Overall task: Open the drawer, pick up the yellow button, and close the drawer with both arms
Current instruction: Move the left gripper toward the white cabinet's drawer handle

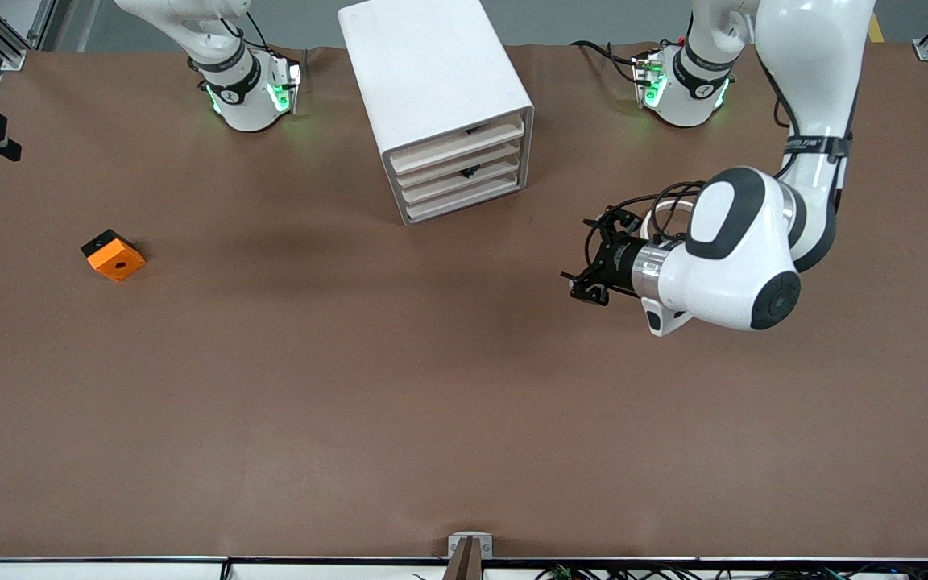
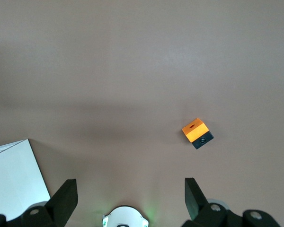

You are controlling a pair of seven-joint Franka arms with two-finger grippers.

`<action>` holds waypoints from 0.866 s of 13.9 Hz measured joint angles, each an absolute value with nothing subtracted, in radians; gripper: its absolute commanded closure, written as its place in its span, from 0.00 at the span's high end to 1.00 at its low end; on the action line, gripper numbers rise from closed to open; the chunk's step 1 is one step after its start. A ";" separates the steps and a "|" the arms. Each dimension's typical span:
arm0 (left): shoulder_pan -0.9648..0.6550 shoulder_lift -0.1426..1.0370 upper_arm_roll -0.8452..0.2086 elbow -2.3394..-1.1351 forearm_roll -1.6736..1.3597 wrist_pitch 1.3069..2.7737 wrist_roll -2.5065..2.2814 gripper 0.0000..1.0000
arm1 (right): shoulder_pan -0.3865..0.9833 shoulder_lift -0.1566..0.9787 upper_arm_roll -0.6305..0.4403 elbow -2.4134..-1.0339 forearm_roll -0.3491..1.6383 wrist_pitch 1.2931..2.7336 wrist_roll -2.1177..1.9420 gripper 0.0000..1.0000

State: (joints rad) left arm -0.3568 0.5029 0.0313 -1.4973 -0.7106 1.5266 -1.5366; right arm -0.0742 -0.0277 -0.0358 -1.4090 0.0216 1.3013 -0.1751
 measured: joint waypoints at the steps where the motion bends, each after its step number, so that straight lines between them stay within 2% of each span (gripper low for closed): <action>1: -0.356 0.527 0.031 -1.487 -0.744 1.498 -1.587 1.00 | -0.081 -0.028 -0.037 -1.409 0.028 1.301 -0.175 1.00; 9: -0.369 0.715 0.003 -1.435 -0.883 1.206 -1.997 1.00 | -0.073 -0.028 -0.025 -1.418 0.038 1.301 -0.177 1.00; 11: -0.378 0.733 -0.006 -1.452 -0.885 1.146 -2.046 0.87 | -0.060 -0.028 -0.023 -1.420 0.038 1.301 -0.177 1.00; 12: -0.379 0.738 -0.015 -1.463 -0.889 1.122 -2.059 0.84 | -0.057 -0.028 -0.023 -1.421 0.038 1.301 -0.177 1.00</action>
